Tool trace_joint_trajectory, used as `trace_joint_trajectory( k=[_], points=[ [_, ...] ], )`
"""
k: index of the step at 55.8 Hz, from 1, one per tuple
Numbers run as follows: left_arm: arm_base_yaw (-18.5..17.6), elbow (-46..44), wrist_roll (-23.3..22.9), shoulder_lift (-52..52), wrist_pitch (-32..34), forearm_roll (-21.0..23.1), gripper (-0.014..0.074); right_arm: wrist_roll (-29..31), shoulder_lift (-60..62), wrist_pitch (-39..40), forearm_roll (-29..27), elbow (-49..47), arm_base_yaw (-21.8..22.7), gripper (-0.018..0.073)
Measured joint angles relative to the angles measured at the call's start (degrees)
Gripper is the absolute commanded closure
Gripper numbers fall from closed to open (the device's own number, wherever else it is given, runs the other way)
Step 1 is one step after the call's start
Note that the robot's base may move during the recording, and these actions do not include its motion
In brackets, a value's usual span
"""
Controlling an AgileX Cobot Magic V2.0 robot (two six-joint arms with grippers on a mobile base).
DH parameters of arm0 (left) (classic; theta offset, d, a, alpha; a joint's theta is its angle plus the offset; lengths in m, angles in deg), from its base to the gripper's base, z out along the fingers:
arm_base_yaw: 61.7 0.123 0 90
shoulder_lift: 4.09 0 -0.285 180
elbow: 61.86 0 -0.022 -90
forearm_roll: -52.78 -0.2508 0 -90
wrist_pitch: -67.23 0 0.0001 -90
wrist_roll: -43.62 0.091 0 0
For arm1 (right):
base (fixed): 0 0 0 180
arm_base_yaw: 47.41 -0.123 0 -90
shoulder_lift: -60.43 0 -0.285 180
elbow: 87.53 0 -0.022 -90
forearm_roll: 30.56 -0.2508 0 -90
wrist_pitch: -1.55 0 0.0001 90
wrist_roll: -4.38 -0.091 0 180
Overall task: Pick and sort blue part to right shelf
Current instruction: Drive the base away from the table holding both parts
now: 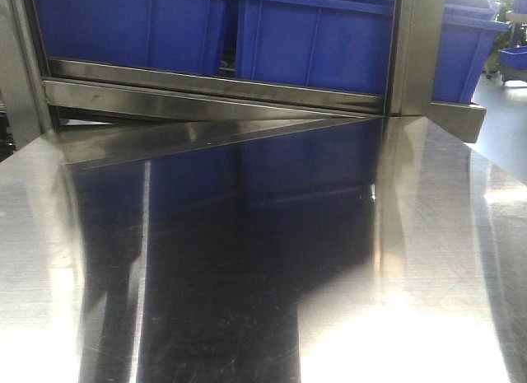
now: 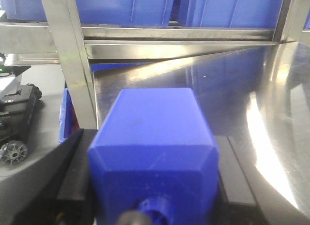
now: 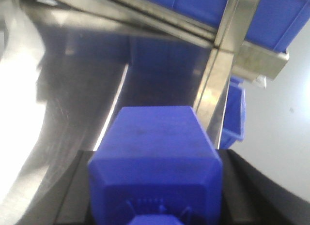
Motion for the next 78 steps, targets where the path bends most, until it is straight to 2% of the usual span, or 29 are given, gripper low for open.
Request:
trace_joint_trajectory(
  k=[11, 20, 78],
  points=[
    [0.0, 0.0, 0.0, 0.0, 0.0, -0.61, 0.0281, -0.1, 6.96, 0.26, -0.45, 0.54, 0.0, 0.0279],
    [0.0, 0.0, 0.0, 0.0, 0.0, -0.74, 0.0281, -0.1, 9.79, 1.79, -2.88, 0.54, 0.0, 0.0279],
    [0.0, 0.0, 0.0, 0.0, 0.0, -0.74, 0.0281, -0.1, 10.05, 2.48, -3.78, 0.54, 0.0, 0.0279]
  ],
)
